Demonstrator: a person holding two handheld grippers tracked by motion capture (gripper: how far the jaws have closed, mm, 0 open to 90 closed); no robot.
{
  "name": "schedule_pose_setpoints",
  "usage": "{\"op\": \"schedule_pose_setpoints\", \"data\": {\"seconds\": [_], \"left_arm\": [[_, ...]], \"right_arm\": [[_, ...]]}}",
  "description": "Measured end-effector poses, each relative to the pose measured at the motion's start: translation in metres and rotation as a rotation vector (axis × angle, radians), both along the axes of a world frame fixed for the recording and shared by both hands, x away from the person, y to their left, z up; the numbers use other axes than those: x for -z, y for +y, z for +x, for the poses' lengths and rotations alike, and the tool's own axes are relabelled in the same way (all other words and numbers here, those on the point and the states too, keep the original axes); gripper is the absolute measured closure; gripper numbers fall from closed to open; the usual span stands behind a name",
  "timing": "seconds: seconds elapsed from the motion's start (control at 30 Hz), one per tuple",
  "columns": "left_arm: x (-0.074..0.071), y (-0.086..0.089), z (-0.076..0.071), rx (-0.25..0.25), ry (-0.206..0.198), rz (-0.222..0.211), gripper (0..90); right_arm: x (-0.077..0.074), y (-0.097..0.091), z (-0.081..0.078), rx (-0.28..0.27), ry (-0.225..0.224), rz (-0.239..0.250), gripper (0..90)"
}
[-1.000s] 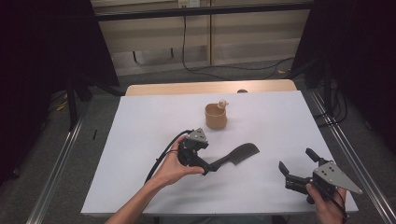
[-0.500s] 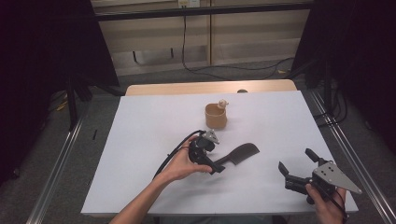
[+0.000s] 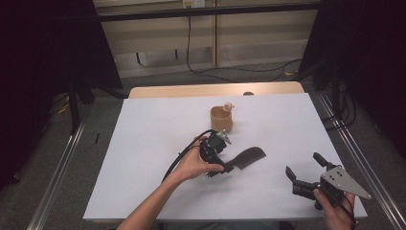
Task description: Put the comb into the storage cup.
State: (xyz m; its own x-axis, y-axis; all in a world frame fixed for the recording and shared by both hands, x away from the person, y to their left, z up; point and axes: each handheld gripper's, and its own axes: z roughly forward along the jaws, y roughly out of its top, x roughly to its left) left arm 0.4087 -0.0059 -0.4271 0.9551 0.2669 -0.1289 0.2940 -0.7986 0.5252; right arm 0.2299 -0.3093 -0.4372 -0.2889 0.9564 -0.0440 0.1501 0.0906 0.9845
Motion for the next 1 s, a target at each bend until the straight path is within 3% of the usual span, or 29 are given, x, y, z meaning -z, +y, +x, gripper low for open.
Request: {"op": "schedule_pose_setpoints", "data": {"seconds": [0.17,0.27,0.33,0.77,1.0], "left_arm": [[-0.003,0.001,0.001,0.019,-0.006,0.04,21.7],[-0.003,0.0,0.003,0.016,-0.005,0.045,25.6],[-0.003,-0.002,0.005,0.012,0.021,0.057,27.8],[0.001,-0.01,0.004,0.026,0.044,0.087,42.9],[0.0,-0.012,0.001,0.041,0.026,0.11,52.5]], "right_arm": [[0.0,0.0,-0.001,-0.001,0.001,-0.004,0.7],[0.0,-0.001,0.0,0.003,0.002,-0.009,0.7],[0.0,0.0,0.0,0.003,0.005,-0.009,0.7],[0.0,-0.001,-0.001,-0.003,0.004,-0.011,0.7],[0.0,0.0,0.0,-0.001,0.002,-0.012,0.7]]}}
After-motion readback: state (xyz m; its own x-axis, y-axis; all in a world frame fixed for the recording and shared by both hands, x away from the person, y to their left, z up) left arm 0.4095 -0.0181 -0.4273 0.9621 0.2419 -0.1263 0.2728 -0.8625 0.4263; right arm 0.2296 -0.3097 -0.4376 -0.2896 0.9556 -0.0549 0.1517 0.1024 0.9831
